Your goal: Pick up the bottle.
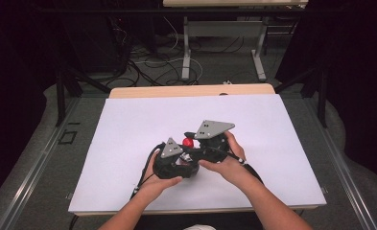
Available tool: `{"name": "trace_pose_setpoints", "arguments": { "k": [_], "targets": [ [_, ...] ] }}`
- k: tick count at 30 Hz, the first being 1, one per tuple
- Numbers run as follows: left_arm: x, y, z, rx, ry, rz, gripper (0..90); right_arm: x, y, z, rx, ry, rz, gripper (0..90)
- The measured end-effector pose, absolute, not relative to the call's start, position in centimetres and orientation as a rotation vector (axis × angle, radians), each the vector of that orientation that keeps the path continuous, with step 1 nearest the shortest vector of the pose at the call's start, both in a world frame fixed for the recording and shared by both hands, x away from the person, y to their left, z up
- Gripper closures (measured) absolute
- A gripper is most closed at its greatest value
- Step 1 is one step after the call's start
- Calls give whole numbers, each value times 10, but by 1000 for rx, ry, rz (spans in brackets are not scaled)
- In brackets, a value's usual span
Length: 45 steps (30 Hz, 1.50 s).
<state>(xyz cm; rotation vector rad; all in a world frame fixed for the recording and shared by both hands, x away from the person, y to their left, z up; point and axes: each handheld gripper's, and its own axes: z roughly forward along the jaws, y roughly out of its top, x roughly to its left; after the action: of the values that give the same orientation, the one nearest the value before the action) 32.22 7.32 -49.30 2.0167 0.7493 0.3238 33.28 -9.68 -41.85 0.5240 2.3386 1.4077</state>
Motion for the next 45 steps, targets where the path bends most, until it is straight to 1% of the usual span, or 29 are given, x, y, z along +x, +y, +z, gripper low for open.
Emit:
{"name": "trace_pose_setpoints", "arguments": {
  "k": [7, 17, 20, 21, 22, 23, 26, 30, 32, 36, 41, 42, 43, 45],
  "targets": [
    [322, 72, -494, 2024, 732, 323, 300, 340, -94, -419, 530, 2366, 1436, 607],
    [322, 72, -492, 2024, 718, 330, 301, 353, -100, -412, 468, 2478, 1461, 621],
    [322, 72, -491, 2021, 715, 328, 300, 355, -100, -410, 392, 2488, 1457, 619],
    [322, 73, -491, 2020, 720, 327, 300, 355, -100, -411, 379, 2477, 1465, 617],
    [322, 73, -491, 2024, 719, 336, 300, 354, -99, -411, 380, 2474, 1453, 593],
    [322, 73, -491, 2027, 725, 339, 300, 352, -99, -411, 403, 2449, 1462, 521],
    [324, 75, -492, 2013, 742, 327, 300, 345, -99, -411, 462, 2400, 1441, 495],
    [325, 77, -491, 2012, 747, 334, 300, 338, -98, -413, 503, 2362, 1376, 509],
    [325, 78, -491, 2017, 749, 336, 300, 331, -97, -415, 531, 2342, 1347, 544],
    [324, 77, -491, 2012, 754, 333, 300, 328, -94, -418, 532, 2309, 1364, 549],
    [323, 74, -492, 2014, 739, 337, 300, 332, -92, -420, 516, 2319, 1390, 553],
    [323, 73, -492, 2017, 736, 335, 300, 333, -92, -420, 511, 2328, 1392, 561],
    [322, 73, -492, 2024, 728, 335, 300, 335, -91, -420, 531, 2341, 1405, 594],
    [322, 72, -492, 2027, 725, 321, 300, 339, -94, -419, 514, 2366, 1413, 607]
  ]
}}
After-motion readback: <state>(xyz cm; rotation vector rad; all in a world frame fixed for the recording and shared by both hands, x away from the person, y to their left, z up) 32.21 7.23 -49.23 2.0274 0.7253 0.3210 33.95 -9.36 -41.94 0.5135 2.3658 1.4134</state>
